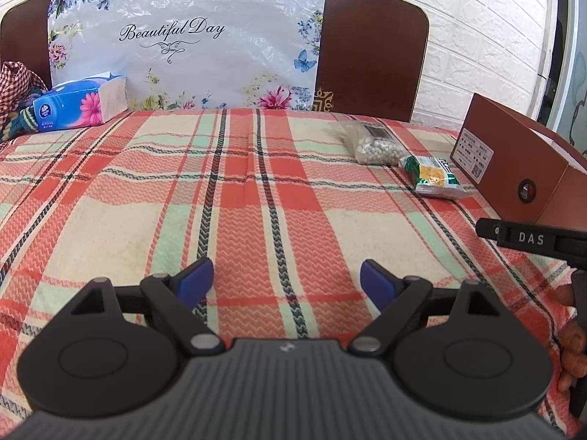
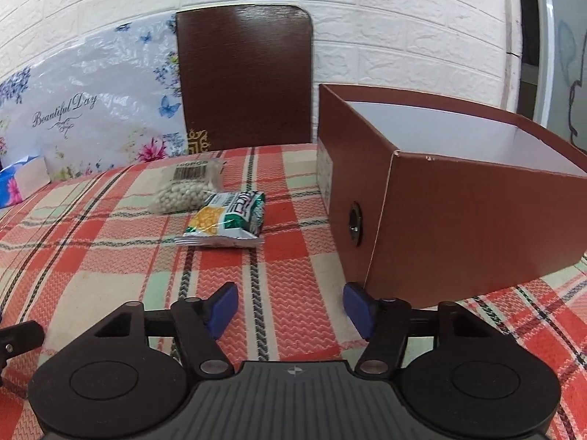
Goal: Organize objects
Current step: 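Move the right tool to the green snack packet and grasp it, then lift the snack packet toward the left tool while the left tool grasps it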
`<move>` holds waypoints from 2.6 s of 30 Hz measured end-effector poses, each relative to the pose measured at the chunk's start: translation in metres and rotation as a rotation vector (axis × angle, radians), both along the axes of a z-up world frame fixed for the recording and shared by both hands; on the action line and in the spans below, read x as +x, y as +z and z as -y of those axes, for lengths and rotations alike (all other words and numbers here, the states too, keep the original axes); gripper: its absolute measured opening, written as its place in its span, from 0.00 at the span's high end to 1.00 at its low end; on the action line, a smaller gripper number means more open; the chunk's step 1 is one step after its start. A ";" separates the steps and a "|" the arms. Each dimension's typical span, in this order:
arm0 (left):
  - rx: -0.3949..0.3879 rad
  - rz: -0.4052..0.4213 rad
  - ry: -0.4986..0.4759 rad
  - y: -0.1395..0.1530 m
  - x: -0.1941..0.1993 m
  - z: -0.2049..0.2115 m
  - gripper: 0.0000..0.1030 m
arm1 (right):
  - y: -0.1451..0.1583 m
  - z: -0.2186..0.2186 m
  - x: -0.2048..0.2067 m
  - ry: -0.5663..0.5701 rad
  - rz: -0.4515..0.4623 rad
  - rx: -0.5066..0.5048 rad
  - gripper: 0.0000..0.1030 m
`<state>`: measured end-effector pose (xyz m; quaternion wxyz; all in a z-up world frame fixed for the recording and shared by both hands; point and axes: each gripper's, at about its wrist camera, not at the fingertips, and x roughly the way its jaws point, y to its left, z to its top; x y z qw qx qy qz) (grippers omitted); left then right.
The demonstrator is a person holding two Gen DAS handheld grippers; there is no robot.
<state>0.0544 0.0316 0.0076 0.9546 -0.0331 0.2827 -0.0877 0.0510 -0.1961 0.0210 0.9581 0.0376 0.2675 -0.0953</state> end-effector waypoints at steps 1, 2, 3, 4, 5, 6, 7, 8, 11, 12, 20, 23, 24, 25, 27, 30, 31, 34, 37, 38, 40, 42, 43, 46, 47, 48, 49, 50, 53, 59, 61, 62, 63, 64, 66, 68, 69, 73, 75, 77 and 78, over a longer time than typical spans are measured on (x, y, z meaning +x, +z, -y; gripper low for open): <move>0.000 0.000 0.000 0.000 0.000 0.000 0.14 | 0.000 0.001 0.000 -0.012 -0.003 0.001 0.42; 0.000 0.000 0.000 0.000 0.000 0.000 0.14 | -0.001 0.003 0.001 -0.027 -0.006 0.003 0.42; 0.000 0.000 0.000 0.000 0.000 0.000 0.14 | -0.001 0.006 0.001 -0.041 -0.008 0.010 0.42; 0.000 0.000 0.000 0.000 0.000 0.000 0.14 | -0.001 0.009 0.001 -0.053 -0.012 0.022 0.42; 0.000 0.000 0.000 0.000 0.000 0.000 0.14 | -0.002 0.011 0.002 -0.064 -0.016 0.039 0.42; 0.000 0.000 0.000 0.000 0.000 0.000 0.14 | -0.002 0.014 0.002 -0.069 -0.019 0.056 0.41; 0.000 0.000 0.000 0.000 0.000 0.000 0.14 | -0.002 0.016 0.002 -0.064 -0.017 0.069 0.37; -0.001 0.000 0.000 0.000 0.000 0.000 0.14 | -0.002 0.016 0.002 -0.050 -0.020 0.074 0.33; -0.005 0.000 -0.002 0.000 0.000 0.000 0.13 | 0.001 0.010 0.001 0.001 -0.015 0.070 0.13; -0.006 0.000 -0.003 0.000 0.001 0.000 0.13 | 0.003 0.008 0.000 0.011 0.000 0.058 0.11; -0.012 -0.001 -0.009 0.000 0.001 -0.001 0.11 | 0.010 -0.014 0.018 0.127 0.051 -0.049 0.04; -0.007 -0.002 -0.015 0.000 0.002 0.000 0.09 | 0.012 -0.017 0.034 0.135 0.069 -0.028 0.01; -0.007 -0.003 -0.015 0.000 0.002 0.000 0.09 | 0.013 -0.017 0.039 0.139 0.075 -0.018 0.01; -0.006 -0.003 -0.016 -0.001 0.002 0.000 0.09 | 0.014 -0.018 0.045 0.142 0.078 -0.009 0.01; -0.005 -0.004 -0.016 -0.001 0.002 0.000 0.09 | 0.016 -0.020 0.053 0.136 0.083 0.008 0.01; -0.006 -0.004 -0.017 -0.001 0.002 0.000 0.08 | 0.013 -0.029 0.061 0.126 0.065 -0.007 0.01; -0.006 -0.004 -0.017 -0.001 0.002 0.000 0.08 | 0.012 -0.032 0.062 0.138 0.055 -0.013 0.05; -0.010 -0.005 -0.019 -0.001 0.003 0.000 0.08 | 0.012 -0.040 0.059 0.154 0.065 -0.048 0.04; -0.015 -0.006 -0.021 -0.001 0.004 -0.001 0.07 | 0.012 -0.038 0.065 0.149 0.055 -0.032 0.04; -0.017 -0.006 -0.021 -0.001 0.004 -0.001 0.07 | 0.011 -0.037 0.069 0.141 0.045 -0.025 0.04; -0.018 -0.006 -0.022 -0.001 0.004 -0.001 0.07 | 0.010 -0.035 0.078 0.125 0.027 -0.015 0.04; -0.018 -0.006 -0.022 -0.001 0.004 -0.002 0.07 | 0.005 -0.033 0.089 0.125 -0.015 0.000 0.04; -0.018 -0.006 -0.022 -0.001 0.004 -0.002 0.07 | 0.001 -0.032 0.095 0.129 -0.054 0.017 0.07; -0.019 -0.006 -0.022 -0.001 0.004 -0.002 0.07 | -0.002 -0.031 0.095 0.137 -0.063 0.028 0.27; -0.018 -0.006 -0.022 -0.001 0.004 -0.002 0.07 | -0.002 -0.033 0.093 0.145 -0.058 0.018 0.30; -0.018 -0.006 -0.022 -0.001 0.004 -0.002 0.07 | -0.002 -0.034 0.091 0.154 -0.054 0.009 0.38; -0.018 -0.006 -0.022 -0.001 0.004 -0.002 0.07 | -0.003 -0.035 0.088 0.164 -0.050 0.003 0.43; -0.018 -0.006 -0.021 -0.001 0.004 -0.002 0.07 | -0.002 -0.036 0.088 0.171 -0.050 -0.007 0.44; -0.018 -0.006 -0.021 -0.001 0.004 -0.002 0.07 | -0.002 -0.037 0.080 0.185 -0.046 -0.020 0.50; -0.017 -0.006 -0.021 -0.001 0.004 -0.002 0.07 | -0.001 -0.035 0.052 0.206 -0.044 -0.003 0.52; -0.015 -0.006 -0.022 -0.001 0.005 -0.002 0.07 | -0.001 -0.035 0.038 0.219 -0.046 0.004 0.52; -0.016 -0.006 -0.022 -0.001 0.005 -0.002 0.07 | -0.001 -0.036 0.030 0.228 -0.047 0.004 0.52; -0.016 -0.006 -0.022 -0.001 0.005 -0.002 0.07 | -0.001 -0.037 0.022 0.239 -0.048 0.003 0.52; -0.015 -0.006 -0.021 -0.001 0.004 -0.002 0.07 | -0.001 -0.039 0.013 0.250 -0.048 0.002 0.52; -0.016 -0.006 -0.022 -0.001 0.005 -0.002 0.07 | -0.001 -0.041 -0.003 0.271 -0.049 -0.001 0.52; -0.015 -0.006 -0.021 -0.001 0.004 -0.002 0.07 | -0.002 -0.044 -0.017 0.288 -0.047 -0.008 0.52; -0.015 -0.006 -0.021 -0.001 0.004 -0.002 0.07 | -0.002 -0.045 -0.023 0.294 -0.046 -0.012 0.52; -0.012 -0.006 -0.021 -0.001 0.005 -0.002 0.07 | -0.003 -0.046 -0.026 0.297 -0.044 -0.015 0.50; -0.012 -0.006 -0.022 -0.001 0.005 -0.002 0.07 | -0.003 -0.045 -0.028 0.296 -0.042 -0.012 0.49; -0.013 -0.006 -0.022 -0.001 0.005 -0.002 0.07 | -0.003 -0.045 -0.028 0.295 -0.042 -0.013 0.47; -0.013 -0.006 -0.022 -0.001 0.005 -0.002 0.07 | -0.003 -0.045 -0.028 0.294 -0.042 -0.013 0.44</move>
